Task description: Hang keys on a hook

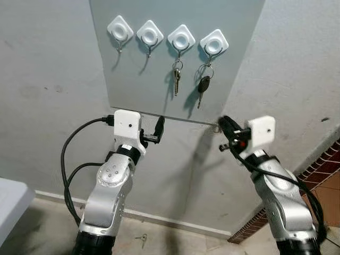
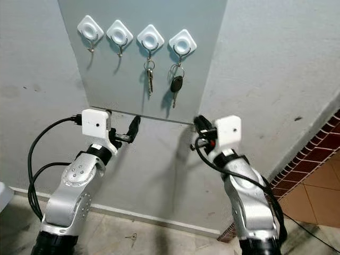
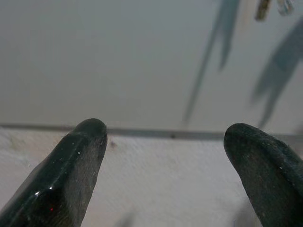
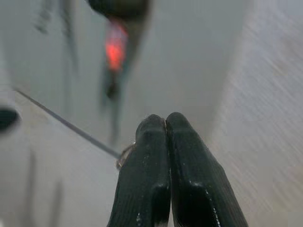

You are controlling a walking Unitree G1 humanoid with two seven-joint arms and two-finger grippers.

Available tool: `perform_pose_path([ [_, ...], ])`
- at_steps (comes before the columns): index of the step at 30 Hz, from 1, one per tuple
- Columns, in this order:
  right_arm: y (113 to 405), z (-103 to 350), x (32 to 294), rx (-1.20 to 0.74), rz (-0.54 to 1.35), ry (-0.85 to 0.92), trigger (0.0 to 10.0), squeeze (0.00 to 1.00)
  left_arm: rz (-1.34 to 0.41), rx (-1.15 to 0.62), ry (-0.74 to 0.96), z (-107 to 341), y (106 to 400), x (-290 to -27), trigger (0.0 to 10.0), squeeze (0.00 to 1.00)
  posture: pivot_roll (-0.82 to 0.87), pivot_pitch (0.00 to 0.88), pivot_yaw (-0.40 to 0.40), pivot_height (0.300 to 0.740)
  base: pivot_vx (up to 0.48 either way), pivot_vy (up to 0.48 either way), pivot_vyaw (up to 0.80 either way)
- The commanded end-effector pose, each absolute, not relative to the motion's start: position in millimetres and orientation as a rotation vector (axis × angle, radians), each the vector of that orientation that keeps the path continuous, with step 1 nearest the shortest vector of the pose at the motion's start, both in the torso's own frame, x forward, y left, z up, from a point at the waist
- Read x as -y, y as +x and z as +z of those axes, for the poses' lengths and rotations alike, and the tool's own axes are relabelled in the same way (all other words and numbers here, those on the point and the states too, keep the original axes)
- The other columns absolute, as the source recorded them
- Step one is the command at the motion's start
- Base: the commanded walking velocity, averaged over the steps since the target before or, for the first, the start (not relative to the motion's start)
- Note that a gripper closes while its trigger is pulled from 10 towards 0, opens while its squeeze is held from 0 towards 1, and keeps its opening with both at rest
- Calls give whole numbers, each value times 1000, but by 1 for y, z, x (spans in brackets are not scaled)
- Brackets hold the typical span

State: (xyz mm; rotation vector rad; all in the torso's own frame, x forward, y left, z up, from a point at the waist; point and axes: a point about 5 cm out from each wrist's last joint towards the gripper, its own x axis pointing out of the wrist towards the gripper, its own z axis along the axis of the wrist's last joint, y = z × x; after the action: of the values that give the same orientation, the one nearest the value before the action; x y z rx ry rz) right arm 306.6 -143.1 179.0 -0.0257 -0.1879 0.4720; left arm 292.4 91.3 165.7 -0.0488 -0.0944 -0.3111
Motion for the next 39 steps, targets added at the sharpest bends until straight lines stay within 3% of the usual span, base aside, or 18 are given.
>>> perform_pose_path([
  [1,310,185,135,207,547,-10,10000,0,-354,149,-67,175,286,-87,10000,0,59,81,-56,740,0,0,0],
  [11,323,220,103,319,705,63,10000,0,-362,240,-119,190,282,-97,10000,0,77,78,-67,740,0,0,0],
  [22,323,220,98,329,708,93,10000,0,-291,210,-159,186,286,-111,10000,0,92,69,-81,740,0,0,0],
  [30,302,168,136,225,405,129,10000,0,-243,117,-130,161,286,-116,10000,0,84,66,-75,740,0,0,0],
  [39,274,148,178,220,121,134,10000,0,-257,70,-116,143,287,-121,10000,0,54,64,-42,740,0,0,0],
])
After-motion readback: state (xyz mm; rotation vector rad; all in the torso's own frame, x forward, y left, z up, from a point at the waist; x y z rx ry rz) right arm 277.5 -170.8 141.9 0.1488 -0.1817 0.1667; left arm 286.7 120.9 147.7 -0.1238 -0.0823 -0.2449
